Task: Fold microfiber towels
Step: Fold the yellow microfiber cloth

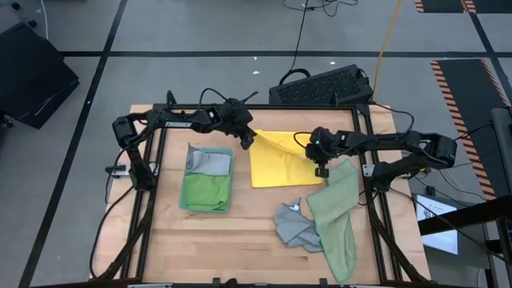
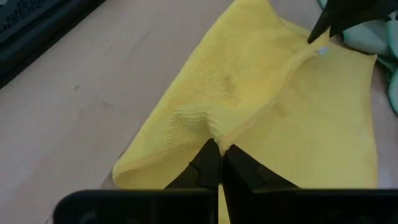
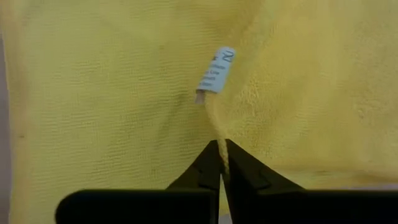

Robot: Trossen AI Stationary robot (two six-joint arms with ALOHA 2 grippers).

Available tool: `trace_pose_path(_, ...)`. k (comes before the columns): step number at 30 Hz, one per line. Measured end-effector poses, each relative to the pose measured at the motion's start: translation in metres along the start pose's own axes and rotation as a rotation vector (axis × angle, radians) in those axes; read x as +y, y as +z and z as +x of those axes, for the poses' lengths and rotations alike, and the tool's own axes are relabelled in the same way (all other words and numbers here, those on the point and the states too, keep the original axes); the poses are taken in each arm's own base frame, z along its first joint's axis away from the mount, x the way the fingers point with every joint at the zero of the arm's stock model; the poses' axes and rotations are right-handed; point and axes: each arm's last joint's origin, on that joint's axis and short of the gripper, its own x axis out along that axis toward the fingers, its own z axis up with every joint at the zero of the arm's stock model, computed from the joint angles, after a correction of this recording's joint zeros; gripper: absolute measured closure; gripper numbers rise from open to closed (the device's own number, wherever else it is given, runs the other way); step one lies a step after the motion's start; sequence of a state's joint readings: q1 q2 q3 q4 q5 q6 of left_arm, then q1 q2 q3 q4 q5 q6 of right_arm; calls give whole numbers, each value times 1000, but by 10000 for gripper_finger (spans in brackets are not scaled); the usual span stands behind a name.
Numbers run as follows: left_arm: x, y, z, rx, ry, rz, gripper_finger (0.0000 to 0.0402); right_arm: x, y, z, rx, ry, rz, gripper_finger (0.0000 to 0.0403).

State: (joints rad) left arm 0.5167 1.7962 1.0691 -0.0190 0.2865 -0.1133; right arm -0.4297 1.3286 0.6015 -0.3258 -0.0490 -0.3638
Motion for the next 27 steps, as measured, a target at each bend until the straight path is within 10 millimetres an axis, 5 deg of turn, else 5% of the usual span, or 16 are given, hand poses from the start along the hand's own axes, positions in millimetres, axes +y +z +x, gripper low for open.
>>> trace_pose_path(12, -28, -5, 1, 75, -218, -68, 389, -22, 37, -68, 11, 35, 97, 401)
trace_pose_path(20, -53, -17, -7, 204, -221, -51, 391, -23, 33, -73, 5, 256, 201, 401)
trace_pose_path(27, -65, -26, -9, 282, -199, -56, 393, -18, 21, -62, 37, 287, 231, 401)
